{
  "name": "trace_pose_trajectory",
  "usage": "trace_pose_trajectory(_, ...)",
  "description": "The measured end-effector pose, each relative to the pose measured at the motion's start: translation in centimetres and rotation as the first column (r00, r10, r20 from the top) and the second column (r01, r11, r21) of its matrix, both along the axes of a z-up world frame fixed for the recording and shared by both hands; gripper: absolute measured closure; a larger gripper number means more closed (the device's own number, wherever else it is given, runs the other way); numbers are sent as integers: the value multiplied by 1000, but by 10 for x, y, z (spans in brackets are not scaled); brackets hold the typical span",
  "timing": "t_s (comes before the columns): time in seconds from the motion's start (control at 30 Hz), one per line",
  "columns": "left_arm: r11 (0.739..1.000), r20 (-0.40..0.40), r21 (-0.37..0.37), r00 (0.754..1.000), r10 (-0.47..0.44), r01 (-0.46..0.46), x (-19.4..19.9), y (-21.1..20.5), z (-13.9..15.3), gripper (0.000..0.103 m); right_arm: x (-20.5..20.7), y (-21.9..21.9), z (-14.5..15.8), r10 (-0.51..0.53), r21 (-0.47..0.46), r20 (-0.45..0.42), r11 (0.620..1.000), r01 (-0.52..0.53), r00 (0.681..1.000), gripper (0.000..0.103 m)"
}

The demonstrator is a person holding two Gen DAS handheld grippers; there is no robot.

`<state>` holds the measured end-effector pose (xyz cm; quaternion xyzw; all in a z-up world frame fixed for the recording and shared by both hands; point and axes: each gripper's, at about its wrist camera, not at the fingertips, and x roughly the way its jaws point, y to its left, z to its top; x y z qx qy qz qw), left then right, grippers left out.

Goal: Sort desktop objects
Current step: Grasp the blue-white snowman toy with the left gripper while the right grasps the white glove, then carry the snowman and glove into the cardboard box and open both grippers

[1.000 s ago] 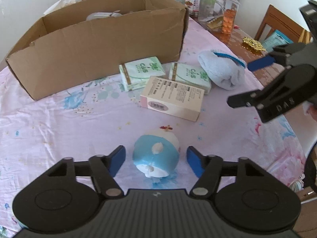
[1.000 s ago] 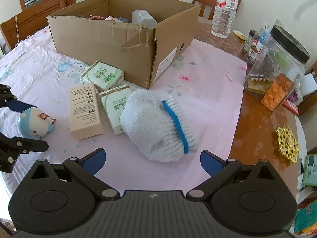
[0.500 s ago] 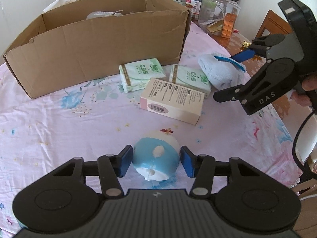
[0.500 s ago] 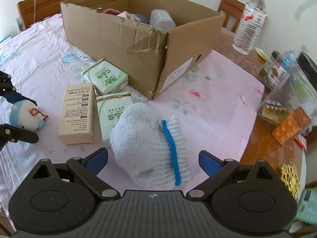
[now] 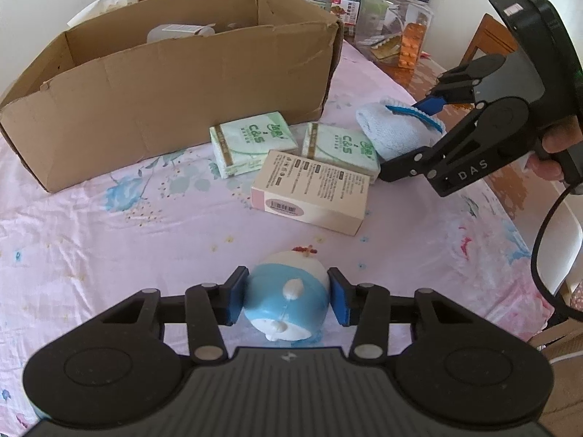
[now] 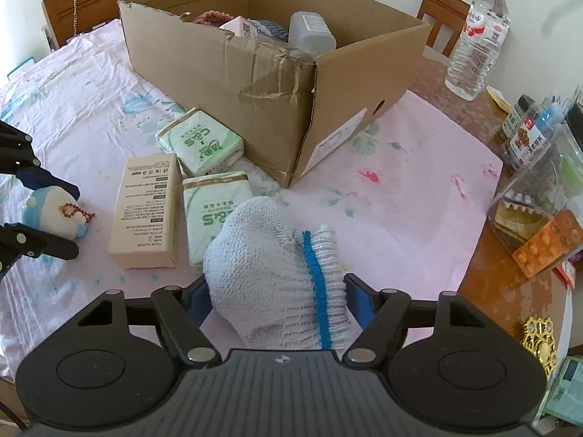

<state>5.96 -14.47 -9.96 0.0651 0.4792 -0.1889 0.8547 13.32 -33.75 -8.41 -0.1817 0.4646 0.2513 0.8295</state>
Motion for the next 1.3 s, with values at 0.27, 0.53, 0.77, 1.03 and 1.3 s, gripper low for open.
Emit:
trace_pose_trajectory(0.27,1000,4,0,1000,-20,20,-2,2,6,58,-2,2,5,11,-10,2,1000,-11,1000,30)
trace_pose_trajectory(0.53,999,21,-1,999,-42,42,-2,7,24,58,-5,3,24,28,-27,32,999,-27,999,30)
trace_pose_trajectory(0.77,999,67,16,996,-52,51,3,14,48,58,-8,6,49,46,-32,74,999,-44,996,30)
trace_pose_trajectory(1.03,998,134,32,989,-66,62,10,23,78,58,-9,16,80,52,-19,137,999,-50,989,30)
trace_pose_trajectory(1.3,996,188,41,978,-86,80,23,33,103,58,-7,30,102,70,-25,189,997,-66,980,30)
